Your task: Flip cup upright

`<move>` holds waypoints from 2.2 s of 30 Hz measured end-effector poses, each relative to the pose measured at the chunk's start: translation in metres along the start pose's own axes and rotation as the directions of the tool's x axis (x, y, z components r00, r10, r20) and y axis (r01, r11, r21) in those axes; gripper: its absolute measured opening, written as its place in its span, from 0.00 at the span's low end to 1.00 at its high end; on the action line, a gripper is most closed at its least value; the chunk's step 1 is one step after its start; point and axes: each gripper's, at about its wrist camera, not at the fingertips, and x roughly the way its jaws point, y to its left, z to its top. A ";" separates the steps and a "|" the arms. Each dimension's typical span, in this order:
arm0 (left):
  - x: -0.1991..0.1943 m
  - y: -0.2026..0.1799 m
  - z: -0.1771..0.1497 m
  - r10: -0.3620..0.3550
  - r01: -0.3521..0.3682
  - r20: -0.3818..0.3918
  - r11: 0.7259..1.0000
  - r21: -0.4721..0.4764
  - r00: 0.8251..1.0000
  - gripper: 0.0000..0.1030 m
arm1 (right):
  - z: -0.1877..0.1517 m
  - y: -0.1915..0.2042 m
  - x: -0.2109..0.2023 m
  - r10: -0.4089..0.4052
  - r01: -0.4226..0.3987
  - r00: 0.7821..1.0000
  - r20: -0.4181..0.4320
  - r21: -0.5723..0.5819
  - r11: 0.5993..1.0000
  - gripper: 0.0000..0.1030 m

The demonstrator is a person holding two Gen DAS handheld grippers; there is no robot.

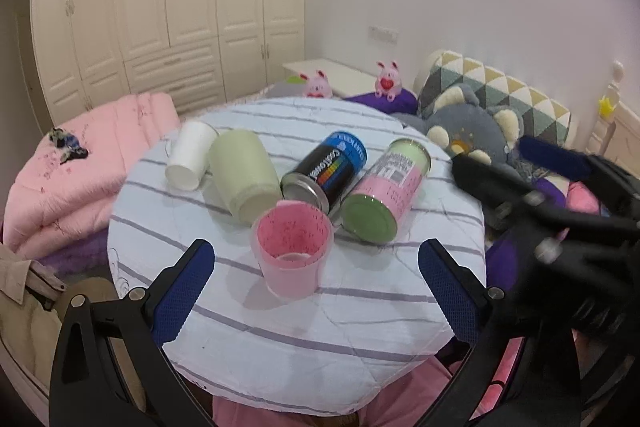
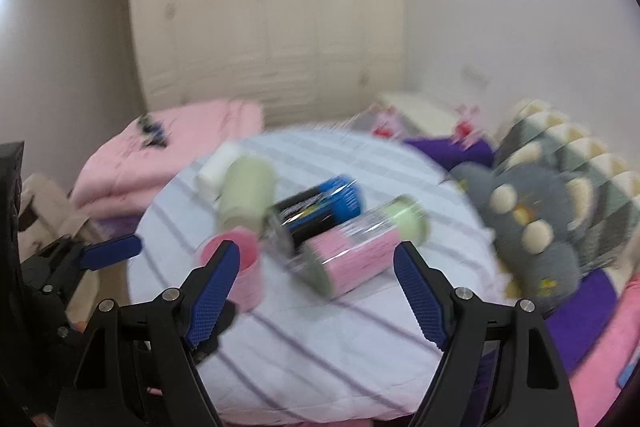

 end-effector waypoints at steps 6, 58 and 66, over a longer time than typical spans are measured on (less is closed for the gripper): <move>-0.013 0.007 -0.002 -0.002 0.003 0.041 1.000 -0.027 0.999 1.00 | -0.002 -0.014 -0.023 -0.089 0.087 0.994 0.059 0.041 0.995 0.82; -0.018 0.065 -0.012 -0.324 0.316 0.133 0.945 0.083 0.937 1.00 | -0.026 0.044 -0.033 -0.310 0.305 0.949 0.062 0.077 0.949 0.82; -0.019 0.075 -0.012 -0.323 0.316 0.142 0.946 0.067 0.936 1.00 | -0.025 0.050 -0.028 -0.308 0.305 0.950 0.052 0.064 0.950 0.82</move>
